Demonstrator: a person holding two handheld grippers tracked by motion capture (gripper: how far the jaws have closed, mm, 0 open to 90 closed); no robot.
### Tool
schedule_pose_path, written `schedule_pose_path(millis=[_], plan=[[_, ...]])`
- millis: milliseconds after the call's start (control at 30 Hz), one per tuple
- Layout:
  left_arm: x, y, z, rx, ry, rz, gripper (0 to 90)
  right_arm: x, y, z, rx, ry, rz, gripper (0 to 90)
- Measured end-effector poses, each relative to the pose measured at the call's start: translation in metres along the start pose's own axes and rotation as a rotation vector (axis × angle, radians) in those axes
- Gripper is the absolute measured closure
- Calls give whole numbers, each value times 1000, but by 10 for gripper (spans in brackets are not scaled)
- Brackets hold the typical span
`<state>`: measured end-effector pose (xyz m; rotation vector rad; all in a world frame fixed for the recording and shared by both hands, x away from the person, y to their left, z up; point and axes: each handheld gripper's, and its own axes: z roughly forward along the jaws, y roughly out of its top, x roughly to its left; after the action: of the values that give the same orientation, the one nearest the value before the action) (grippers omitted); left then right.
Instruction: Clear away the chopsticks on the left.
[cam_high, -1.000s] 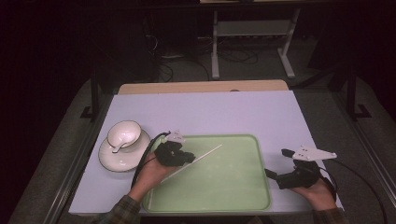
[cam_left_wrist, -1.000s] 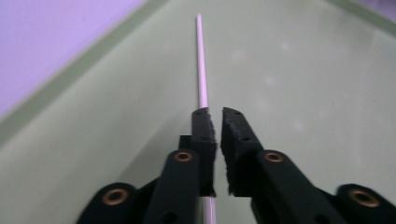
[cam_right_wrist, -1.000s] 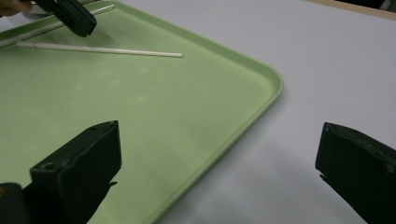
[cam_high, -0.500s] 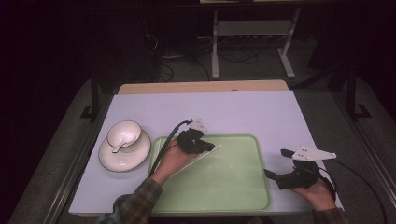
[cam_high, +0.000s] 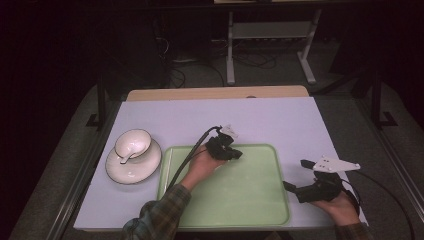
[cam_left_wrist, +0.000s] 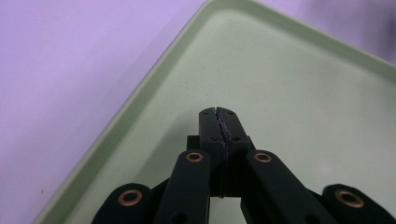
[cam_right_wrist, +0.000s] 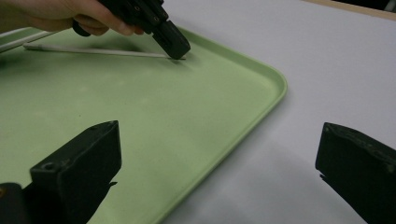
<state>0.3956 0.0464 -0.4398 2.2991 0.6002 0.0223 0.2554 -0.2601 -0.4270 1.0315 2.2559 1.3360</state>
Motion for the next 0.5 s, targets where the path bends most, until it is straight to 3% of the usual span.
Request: schedule_pose_path(millis=[200,500], plan=[[7,-1,4,-11,22,-20,897,0,0,0,-3,0,-3,0],[19,-6,-4,-9,87,-44,898,-1,0,0,-3,0,-3,0]])
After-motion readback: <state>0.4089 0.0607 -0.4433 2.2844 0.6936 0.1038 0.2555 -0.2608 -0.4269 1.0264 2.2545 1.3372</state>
